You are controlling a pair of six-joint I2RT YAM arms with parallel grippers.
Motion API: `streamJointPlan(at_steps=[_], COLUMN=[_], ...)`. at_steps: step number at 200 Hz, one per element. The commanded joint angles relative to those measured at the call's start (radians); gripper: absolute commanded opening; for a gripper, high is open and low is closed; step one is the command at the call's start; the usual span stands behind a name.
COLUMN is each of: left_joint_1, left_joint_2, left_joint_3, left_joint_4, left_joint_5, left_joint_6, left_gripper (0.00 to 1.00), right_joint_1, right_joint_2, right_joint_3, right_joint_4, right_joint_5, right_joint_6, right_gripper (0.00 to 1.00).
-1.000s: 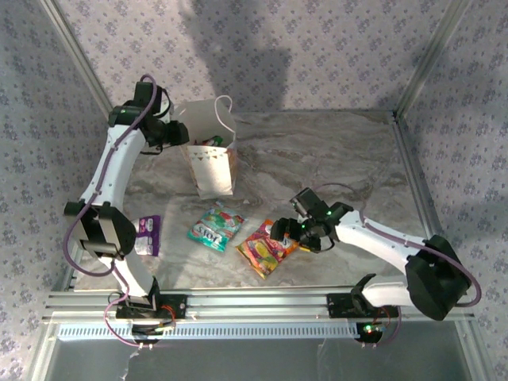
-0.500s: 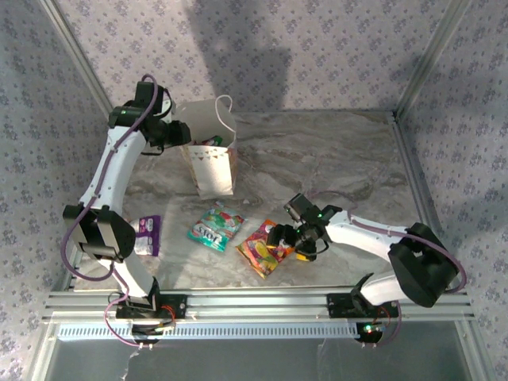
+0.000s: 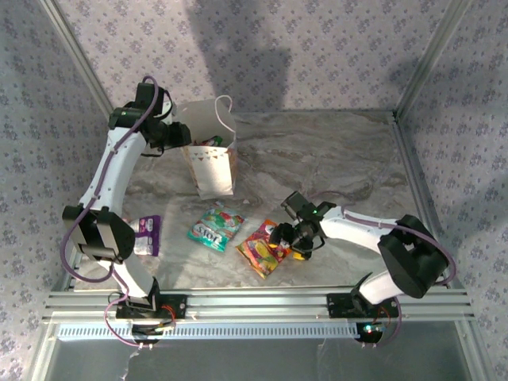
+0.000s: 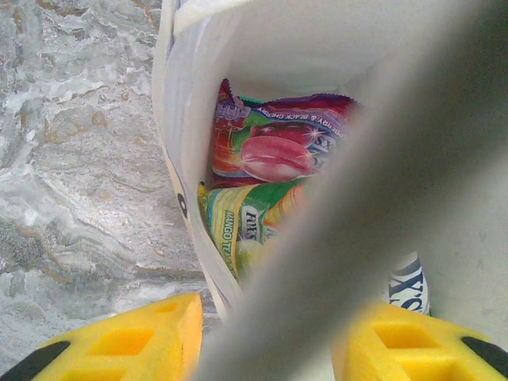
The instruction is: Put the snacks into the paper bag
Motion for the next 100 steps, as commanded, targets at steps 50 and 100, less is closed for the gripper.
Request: streamJointPlan(at_steps=[50, 100], left_joint_1=[-0.005, -0.005], left_joint_2=[-0.039, -0.043], left_joint_3=[-0.023, -0.028], left_joint_4=[-0.026, -0.027], left_joint_5=[0.007, 0.003], left_joint_6=[0.017, 0.019], left_gripper=[0.46, 0.46], right_joint_1=[-0.034, -0.082], right_joint_2=[0.076, 0.101], right_joint_3=[0.109, 0.161], right_joint_4=[-0.004, -0.059], right_joint_5=[0.104, 0.133], right_joint_6=[-0.104, -0.201], right_gripper=[0.4, 0.33])
